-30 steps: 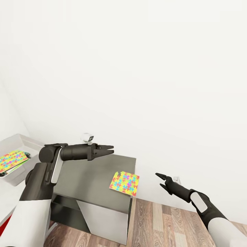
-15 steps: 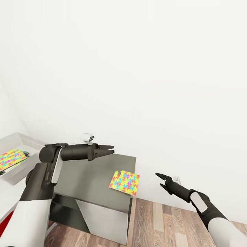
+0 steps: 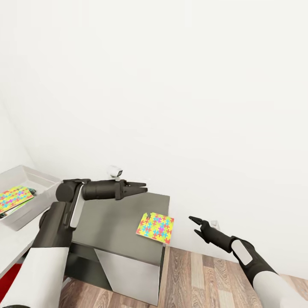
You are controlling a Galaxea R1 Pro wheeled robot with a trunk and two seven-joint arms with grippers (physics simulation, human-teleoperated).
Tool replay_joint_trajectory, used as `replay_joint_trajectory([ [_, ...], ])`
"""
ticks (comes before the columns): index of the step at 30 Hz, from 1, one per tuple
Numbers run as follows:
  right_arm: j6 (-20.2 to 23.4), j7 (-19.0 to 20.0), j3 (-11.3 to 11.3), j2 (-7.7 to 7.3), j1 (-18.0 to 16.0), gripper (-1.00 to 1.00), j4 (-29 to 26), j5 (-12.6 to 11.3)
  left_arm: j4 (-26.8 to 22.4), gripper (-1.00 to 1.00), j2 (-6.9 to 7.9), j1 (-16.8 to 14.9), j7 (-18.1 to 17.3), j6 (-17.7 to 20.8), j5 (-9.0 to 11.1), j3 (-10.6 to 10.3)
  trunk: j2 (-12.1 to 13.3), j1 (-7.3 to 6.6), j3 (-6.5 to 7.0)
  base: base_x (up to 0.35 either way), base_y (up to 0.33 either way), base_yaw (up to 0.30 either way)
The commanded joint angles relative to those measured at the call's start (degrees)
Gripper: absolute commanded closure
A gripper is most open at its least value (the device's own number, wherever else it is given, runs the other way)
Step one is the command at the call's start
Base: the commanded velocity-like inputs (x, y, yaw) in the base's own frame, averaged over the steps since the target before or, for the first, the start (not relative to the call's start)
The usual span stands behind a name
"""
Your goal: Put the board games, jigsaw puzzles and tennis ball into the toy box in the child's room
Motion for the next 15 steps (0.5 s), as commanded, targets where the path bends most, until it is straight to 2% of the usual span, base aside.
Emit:
replay_joint_trajectory([
  [1, 0.4, 0.0, -0.2, 0.10, 0.0, -1.00, 0.0, -0.1, 0.1, -1.00, -0.05, -0.3, -0.1, 0.6, 0.1, 0.0, -0.1, 0.01, -0.07, 0.000, 0.000, 0.000],
  [5, 0.4, 0.0, -0.1, 0.33, 0.0, -1.00, 0.0, 0.0, 2.2, -1.00, -0.29, -2.7, 0.0, 0.6, 0.1, -0.1, -0.1, 0.01, -0.07, 0.000, 0.000, 0.000],
  [9, 0.4, 0.0, -0.1, 0.39, 0.0, -1.00, 0.0, 0.0, 10.4, -1.00, -0.80, -7.2, 0.1, 0.6, 0.1, -0.1, -0.1, 0.01, -0.07, 0.000, 0.000, 0.000],
  [11, 0.4, 0.0, 0.0, 0.44, 0.0, -1.00, 0.0, 0.1, 16.5, -1.00, -1.41, -10.5, 0.1, 0.6, 0.0, -0.2, -0.1, 0.01, -0.07, 0.000, 0.000, 0.000],
  [15, 0.4, 0.0, 0.0, 0.57, 0.0, -1.00, 0.0, 0.2, 20.4, -1.00, -2.58, -13.6, 0.1, 0.6, -0.4, -0.6, -0.1, 0.01, -0.07, 0.000, 0.000, 0.000],
])
